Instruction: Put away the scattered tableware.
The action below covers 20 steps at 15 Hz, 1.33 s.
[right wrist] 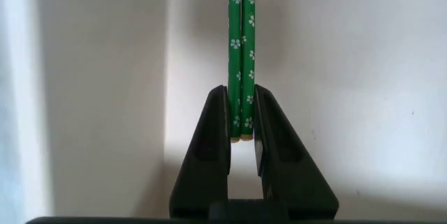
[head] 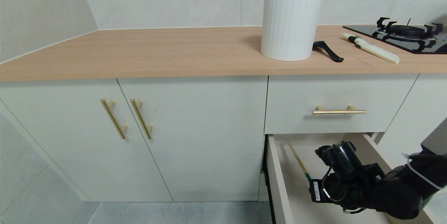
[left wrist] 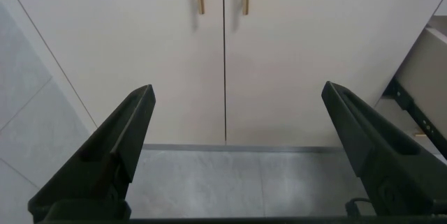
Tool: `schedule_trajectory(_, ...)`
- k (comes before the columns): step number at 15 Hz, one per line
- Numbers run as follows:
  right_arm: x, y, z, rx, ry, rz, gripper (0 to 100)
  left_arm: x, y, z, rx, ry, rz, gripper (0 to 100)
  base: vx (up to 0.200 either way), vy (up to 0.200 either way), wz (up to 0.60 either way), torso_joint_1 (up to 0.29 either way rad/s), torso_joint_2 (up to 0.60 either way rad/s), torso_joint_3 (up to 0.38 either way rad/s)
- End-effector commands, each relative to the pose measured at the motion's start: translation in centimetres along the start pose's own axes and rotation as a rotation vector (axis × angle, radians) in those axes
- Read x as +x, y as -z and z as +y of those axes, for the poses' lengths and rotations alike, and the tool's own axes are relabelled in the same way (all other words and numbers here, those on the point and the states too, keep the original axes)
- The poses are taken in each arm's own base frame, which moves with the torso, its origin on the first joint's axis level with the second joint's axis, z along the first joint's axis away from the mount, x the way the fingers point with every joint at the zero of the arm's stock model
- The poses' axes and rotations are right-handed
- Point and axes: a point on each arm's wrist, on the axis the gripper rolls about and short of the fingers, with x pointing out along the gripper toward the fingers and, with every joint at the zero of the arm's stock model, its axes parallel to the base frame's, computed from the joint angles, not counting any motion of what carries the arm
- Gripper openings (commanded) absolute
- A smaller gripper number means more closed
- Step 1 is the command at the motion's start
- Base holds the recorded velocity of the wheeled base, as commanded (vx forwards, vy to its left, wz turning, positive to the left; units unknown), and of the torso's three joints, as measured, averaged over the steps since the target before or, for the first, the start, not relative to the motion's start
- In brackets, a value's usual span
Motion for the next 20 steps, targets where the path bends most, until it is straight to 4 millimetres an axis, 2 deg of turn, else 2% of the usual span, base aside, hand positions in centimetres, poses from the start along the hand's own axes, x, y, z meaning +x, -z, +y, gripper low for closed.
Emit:
schedule_trajectory(1,1.8,1.3,0.1,-0.018,0.023,0.063,0,0.0,0.0,0.0,0.000,-0.001,0.000,100,0.000,0.000,0.00,0.000,0.00,0.000)
schedule_trajectory(4,3.4,2.4,0.6,-0.025,0.037,0.113,0,0.0,0.0,0.0,-0.002,-0.001,0.000,100,0.000,0.000,0.00,0.000,0.00,0.000)
schedule_trajectory(9,5.1,2.7,0.7,-0.018,0.046,0.091,0,0.0,0.0,0.0,-0.002,-0.001,0.000,100,0.000,0.000,0.00,0.000,0.00,0.000)
schedule_trajectory(10,5.2,2.7,0.7,-0.017,0.053,0.090,100,0.0,0.0,0.0,0.000,-0.001,0.000,100,0.000,0.000,0.00,0.000,0.00,0.000)
schedule_trajectory(17,4.8,2.4,0.7,-0.013,0.047,0.068,100,0.0,0.0,0.0,0.000,-0.001,0.000,100,0.000,0.000,0.00,0.000,0.00,0.000)
schedule_trajectory(19,3.5,2.2,0.6,-0.014,0.037,0.052,100,0.0,0.0,0.0,0.000,-0.001,0.000,100,0.000,0.000,0.00,0.000,0.00,0.000)
schedule_trajectory(20,2.1,2.4,0.3,-0.025,0.031,0.041,100,0.0,0.0,0.0,0.000,-0.001,0.000,100,0.000,0.000,0.00,0.000,0.00,0.000)
